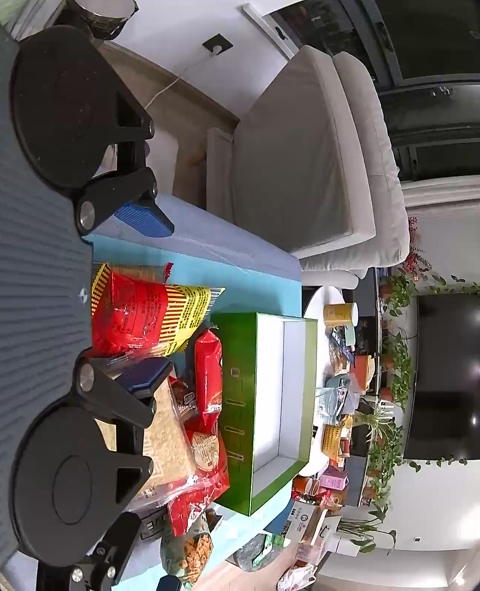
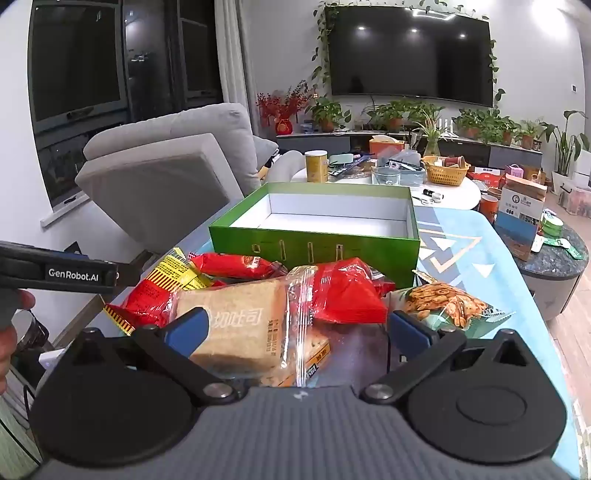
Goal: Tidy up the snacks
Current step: 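Move the left tool toward the sliced-bread bag in the snack pile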
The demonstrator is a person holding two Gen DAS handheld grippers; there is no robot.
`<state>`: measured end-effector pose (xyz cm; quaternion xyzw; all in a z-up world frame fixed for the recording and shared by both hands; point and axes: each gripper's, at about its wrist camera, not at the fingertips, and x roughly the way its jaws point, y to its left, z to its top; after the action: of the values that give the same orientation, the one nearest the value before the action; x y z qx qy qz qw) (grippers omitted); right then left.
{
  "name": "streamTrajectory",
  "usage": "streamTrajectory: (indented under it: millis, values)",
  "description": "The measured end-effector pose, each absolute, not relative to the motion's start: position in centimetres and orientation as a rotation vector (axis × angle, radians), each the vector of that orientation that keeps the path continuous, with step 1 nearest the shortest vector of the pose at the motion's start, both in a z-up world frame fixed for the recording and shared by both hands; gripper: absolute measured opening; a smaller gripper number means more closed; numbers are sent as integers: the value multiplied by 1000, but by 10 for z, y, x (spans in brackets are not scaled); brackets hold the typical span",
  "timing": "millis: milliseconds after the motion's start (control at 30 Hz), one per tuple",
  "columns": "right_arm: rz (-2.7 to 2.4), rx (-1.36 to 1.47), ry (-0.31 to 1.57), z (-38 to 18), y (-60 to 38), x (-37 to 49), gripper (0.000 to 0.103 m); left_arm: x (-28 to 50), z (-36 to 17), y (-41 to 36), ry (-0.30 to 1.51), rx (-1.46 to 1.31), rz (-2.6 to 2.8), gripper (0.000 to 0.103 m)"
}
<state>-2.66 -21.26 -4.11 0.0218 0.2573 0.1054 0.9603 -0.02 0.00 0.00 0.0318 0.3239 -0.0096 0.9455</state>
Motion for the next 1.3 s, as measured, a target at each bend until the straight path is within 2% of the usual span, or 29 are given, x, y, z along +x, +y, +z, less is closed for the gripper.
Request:
streamTrajectory:
  millis: [1300]
  values:
    - [141,102,613,-56,-219,-14,65,-6,-15,-4,692,74,-60,69]
